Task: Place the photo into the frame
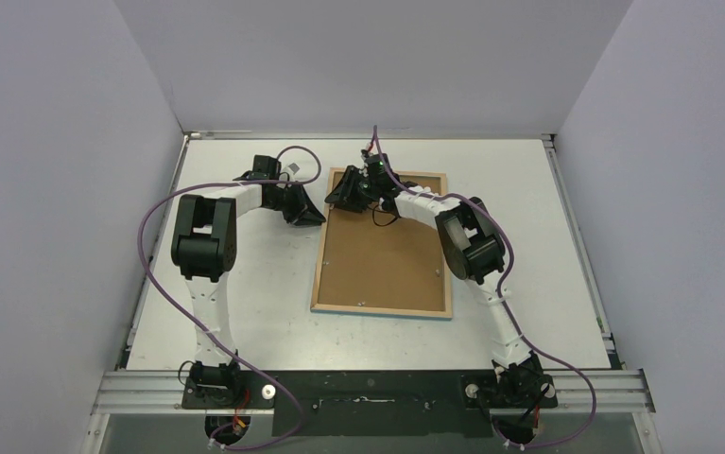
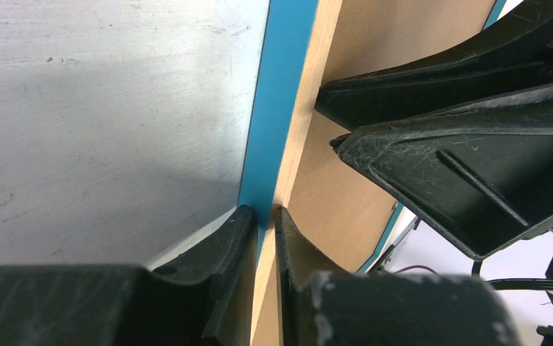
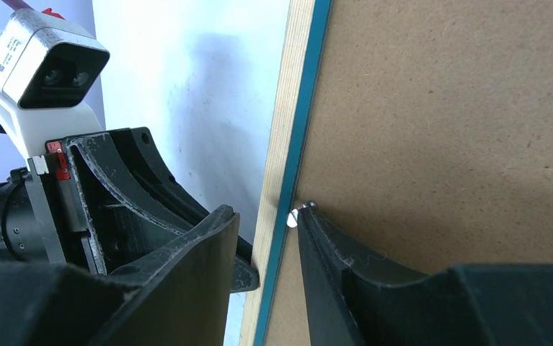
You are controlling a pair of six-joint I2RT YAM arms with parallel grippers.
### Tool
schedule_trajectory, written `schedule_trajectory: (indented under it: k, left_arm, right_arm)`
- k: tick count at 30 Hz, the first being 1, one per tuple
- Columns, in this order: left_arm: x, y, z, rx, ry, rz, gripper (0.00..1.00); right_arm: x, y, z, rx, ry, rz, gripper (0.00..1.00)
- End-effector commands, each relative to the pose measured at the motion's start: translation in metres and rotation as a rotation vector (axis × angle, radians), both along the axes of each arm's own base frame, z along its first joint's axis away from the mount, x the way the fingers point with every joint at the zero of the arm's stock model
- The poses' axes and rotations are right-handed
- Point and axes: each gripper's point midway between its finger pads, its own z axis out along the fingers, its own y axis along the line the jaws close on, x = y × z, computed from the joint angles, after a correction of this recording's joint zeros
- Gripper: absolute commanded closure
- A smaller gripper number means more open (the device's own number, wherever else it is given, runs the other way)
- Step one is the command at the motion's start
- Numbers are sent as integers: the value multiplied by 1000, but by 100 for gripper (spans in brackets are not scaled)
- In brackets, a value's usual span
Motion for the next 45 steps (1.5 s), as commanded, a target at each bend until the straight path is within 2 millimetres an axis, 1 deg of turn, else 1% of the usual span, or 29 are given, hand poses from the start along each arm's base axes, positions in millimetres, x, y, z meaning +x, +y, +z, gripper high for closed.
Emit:
schedule_trajectory:
  k: [1, 3, 5, 9, 15, 18, 23, 24, 27, 30, 32, 37, 40, 43, 45]
  left_arm:
    - [-26, 6, -37, 69, 114, -17, 88]
    - [-26, 5, -37, 67, 116, -16, 88]
    - [-26, 5, -37, 66, 116, -15, 88]
    - [-25, 6, -38, 76, 116, -9, 88]
    - [-25, 8, -41, 88, 127, 1, 87]
    - [-27, 9, -43, 92, 137, 4, 84]
    - [-31, 9, -45, 98, 151, 7, 82]
    - [-31, 10, -45, 98, 154, 9, 82]
    - [-32, 10, -46, 97, 159, 9, 82]
    - [-33, 9, -45, 97, 158, 7, 83]
    - [-34, 10, -45, 97, 158, 8, 83]
    - [-36, 9, -47, 94, 163, 5, 83]
    - [-36, 9, -46, 92, 160, 2, 83]
    - [-35, 9, -46, 90, 158, 1, 83]
    - [-35, 8, -47, 87, 158, -1, 83]
  right_arm:
    - [-18, -6, -55, -92, 98, -26, 62]
    - [-14, -5, -54, -80, 84, -38, 62]
    - [-15, -3, -54, -73, 88, -31, 61]
    - [-20, -3, -45, -70, 83, -29, 60]
    - [-17, -8, -26, -56, 103, -92, 60]
    - [-23, -8, -24, -66, 146, -100, 59]
    - [-37, -14, -36, -114, 230, -119, 60]
    - [-38, -15, -40, -123, 235, -126, 61]
    - [-40, -19, -49, -133, 266, -146, 72]
    - [-39, -20, -49, -146, 257, -155, 73]
    - [-39, -20, -54, -158, 264, -157, 74]
    - [-43, -27, -68, -211, 282, -175, 89]
    - [-46, -32, -73, -245, 277, -170, 95]
    - [-49, -38, -78, -296, 262, -153, 96]
    - [-51, -40, -85, -331, 264, -140, 96]
